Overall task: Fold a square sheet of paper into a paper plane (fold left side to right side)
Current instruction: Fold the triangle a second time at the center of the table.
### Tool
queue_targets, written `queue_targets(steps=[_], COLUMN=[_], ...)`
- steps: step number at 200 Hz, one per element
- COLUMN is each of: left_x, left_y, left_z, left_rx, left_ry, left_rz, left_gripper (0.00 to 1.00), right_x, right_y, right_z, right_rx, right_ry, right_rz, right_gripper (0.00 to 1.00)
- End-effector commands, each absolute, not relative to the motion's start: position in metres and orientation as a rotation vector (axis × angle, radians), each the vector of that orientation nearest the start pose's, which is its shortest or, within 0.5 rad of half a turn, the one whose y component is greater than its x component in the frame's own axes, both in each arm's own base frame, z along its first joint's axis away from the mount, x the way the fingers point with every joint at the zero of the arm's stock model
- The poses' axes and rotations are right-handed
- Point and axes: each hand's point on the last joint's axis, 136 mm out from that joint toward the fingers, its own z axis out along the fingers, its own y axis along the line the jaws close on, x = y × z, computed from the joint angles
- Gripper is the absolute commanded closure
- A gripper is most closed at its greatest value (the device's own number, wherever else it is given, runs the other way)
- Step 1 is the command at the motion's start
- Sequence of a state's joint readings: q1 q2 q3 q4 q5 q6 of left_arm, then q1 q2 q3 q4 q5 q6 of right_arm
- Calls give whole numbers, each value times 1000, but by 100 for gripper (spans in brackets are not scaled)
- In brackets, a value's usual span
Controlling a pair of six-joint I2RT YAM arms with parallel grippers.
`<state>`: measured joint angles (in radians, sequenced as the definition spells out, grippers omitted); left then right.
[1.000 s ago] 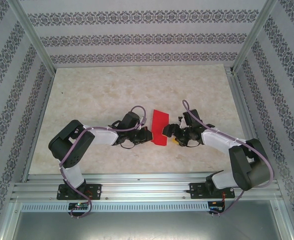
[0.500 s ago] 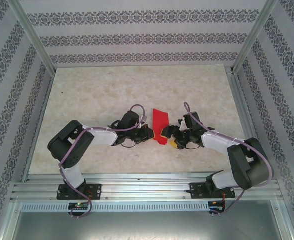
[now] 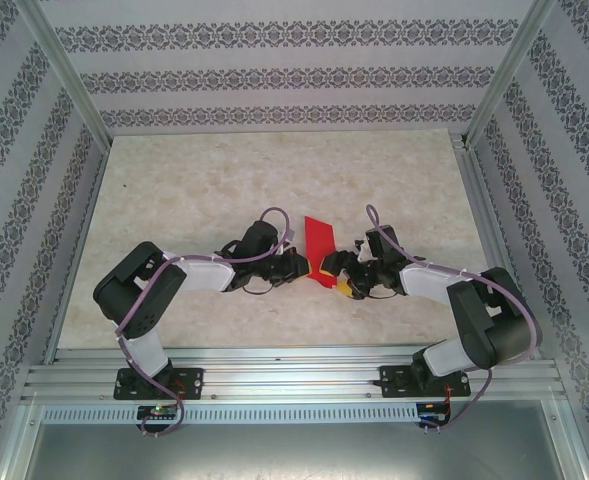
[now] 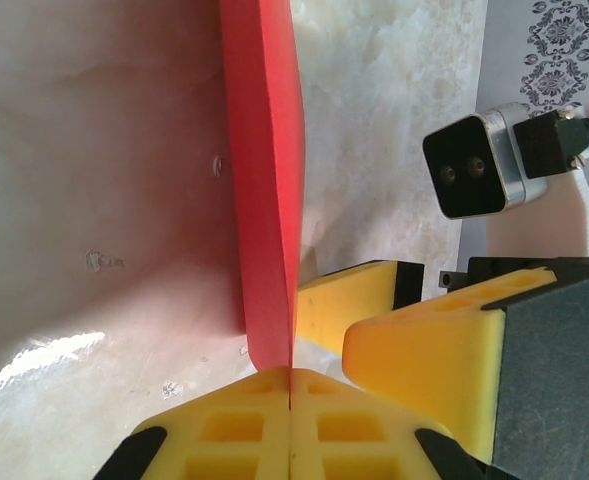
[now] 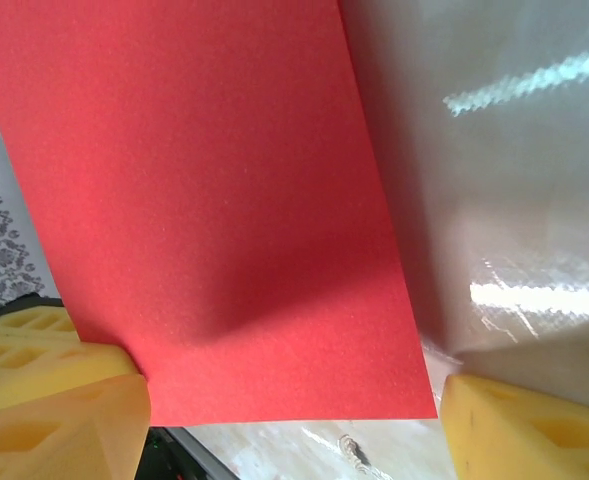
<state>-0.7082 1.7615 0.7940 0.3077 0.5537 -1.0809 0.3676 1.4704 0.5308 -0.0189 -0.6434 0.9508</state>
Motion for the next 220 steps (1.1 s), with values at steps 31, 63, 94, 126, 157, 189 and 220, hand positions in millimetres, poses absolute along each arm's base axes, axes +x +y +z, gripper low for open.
queue_targets(steps=[31, 63, 94, 126, 157, 189, 220], left_x=[268, 267, 266, 266, 264, 263, 260], left_y=[-357, -356, -354, -350, -349, -347, -344], left_z=[82, 77, 72, 66, 61, 54, 47], left_rx=[-87, -92, -96, -103, -101, -101, -106], left_ry=[2573, 2588, 2604, 2621, 2638, 2655, 2676], left_rz=[-1502, -1491, -1468, -1433, -1419, -1399, -1381], left_gripper=[92, 92, 92, 92, 92, 92, 92], right_x=[261, 265, 267, 267, 269, 270, 269], right_y=[211, 208, 204, 200, 201, 200, 197], right_z=[39, 44, 49, 55, 63, 65, 64], right_rx=[530, 532, 509, 480, 447, 442, 443], right_ry=[2685, 2662, 2663, 2657, 2629, 2631, 2639], right_rz=[1303, 1285, 1248, 1228, 1251, 1240, 1223], right_gripper=[28, 34, 35, 34, 34, 35, 37])
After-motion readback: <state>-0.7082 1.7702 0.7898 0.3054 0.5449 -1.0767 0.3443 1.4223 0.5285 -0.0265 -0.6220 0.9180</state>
